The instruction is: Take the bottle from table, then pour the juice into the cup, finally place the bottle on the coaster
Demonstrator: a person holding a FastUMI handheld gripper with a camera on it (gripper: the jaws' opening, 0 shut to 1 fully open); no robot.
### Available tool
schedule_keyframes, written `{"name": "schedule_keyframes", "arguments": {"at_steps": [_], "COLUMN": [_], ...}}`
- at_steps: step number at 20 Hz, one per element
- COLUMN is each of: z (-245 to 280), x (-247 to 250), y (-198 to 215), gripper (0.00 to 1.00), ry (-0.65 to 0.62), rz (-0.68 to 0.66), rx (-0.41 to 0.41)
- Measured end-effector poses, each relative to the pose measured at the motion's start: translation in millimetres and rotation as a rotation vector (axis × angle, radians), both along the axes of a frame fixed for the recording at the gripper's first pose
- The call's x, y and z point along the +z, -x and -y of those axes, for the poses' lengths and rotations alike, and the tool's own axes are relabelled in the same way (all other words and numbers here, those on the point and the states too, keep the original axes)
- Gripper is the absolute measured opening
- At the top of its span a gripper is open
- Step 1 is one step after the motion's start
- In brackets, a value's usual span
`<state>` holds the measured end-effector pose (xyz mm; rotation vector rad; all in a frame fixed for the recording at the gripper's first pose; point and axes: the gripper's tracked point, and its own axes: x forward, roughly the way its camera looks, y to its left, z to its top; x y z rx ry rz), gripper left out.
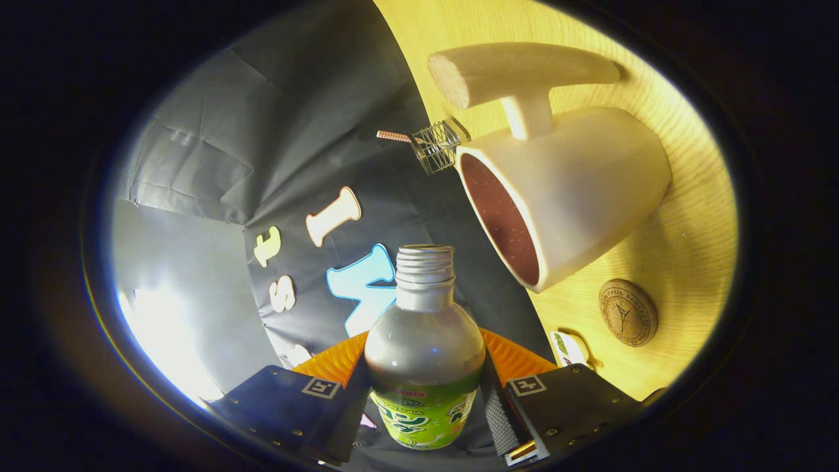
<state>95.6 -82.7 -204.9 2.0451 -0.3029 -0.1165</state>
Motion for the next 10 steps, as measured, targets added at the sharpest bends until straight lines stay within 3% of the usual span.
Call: {"name": "schedule_keyframes", "arguments": {"at_steps": [4,10], "z": [-2.5,-11.0], "x": [9.3,0.8], "y": [-0.1,0.1], "gripper": [0.78,0.78], "ry": [0.037,0.269], "rz": [0.025,-0.068], "rx": [0.000,0.041]}}
